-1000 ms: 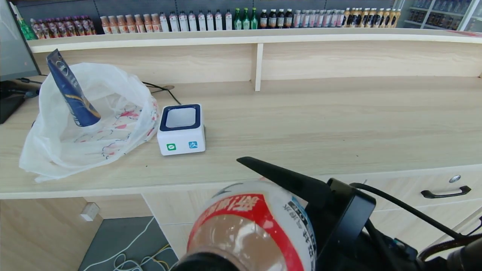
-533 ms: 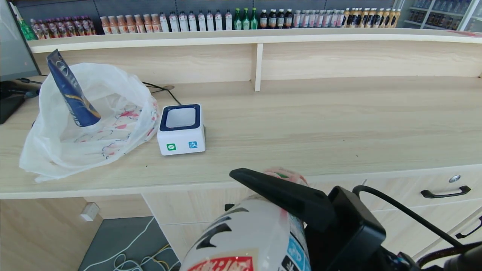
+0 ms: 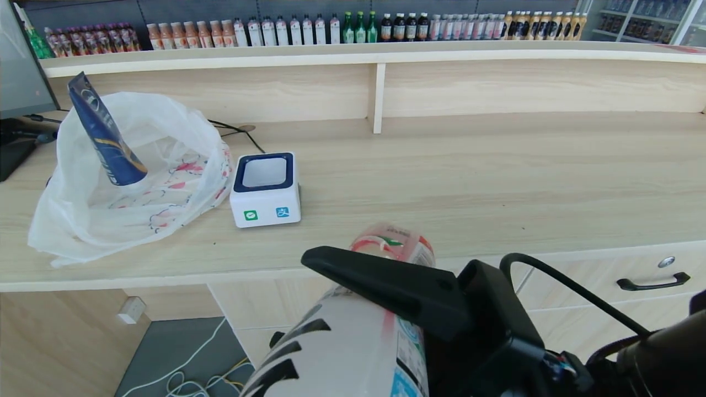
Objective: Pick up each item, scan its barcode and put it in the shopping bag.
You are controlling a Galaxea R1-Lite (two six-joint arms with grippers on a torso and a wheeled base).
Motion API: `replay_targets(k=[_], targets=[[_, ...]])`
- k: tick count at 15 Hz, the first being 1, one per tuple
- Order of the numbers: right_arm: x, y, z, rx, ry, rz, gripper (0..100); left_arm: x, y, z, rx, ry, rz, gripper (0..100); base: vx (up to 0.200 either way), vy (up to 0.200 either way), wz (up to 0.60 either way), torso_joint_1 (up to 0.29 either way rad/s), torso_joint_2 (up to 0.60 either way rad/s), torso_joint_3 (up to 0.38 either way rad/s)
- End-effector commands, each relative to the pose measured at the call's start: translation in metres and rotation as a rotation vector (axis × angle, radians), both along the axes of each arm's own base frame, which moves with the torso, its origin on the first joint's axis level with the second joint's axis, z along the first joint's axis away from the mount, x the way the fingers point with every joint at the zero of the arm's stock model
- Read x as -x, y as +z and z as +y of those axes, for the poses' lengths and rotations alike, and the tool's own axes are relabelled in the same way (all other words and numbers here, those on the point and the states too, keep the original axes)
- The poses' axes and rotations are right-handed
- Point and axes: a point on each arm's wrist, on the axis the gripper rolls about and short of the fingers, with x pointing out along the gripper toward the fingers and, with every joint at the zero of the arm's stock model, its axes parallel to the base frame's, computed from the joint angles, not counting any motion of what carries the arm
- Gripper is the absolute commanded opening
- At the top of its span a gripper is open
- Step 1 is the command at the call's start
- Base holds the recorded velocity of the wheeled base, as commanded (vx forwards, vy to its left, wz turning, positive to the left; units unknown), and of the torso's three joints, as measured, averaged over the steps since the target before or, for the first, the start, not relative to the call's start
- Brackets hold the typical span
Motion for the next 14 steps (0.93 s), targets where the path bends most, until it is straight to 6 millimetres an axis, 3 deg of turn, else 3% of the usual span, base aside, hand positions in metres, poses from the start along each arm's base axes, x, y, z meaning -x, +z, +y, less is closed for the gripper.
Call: replay_targets(k=[1, 14], targets=[[-0.0047, -0.0003, 0.0073, 0.004, 0.002, -0.034, 0, 0.0000, 0.0000, 0.0000, 0.000, 0.001, 0.000, 100, 0.000, 0.000, 0.00, 0.000, 0.00, 0.000], [-0.0035, 0.0048, 0.0081, 0.028, -0.048, -0.263, 0, 0.0000, 0.0000, 0.0000, 0.000, 0.001, 0.000, 100, 0.000, 0.000, 0.00, 0.000, 0.00, 0.000]])
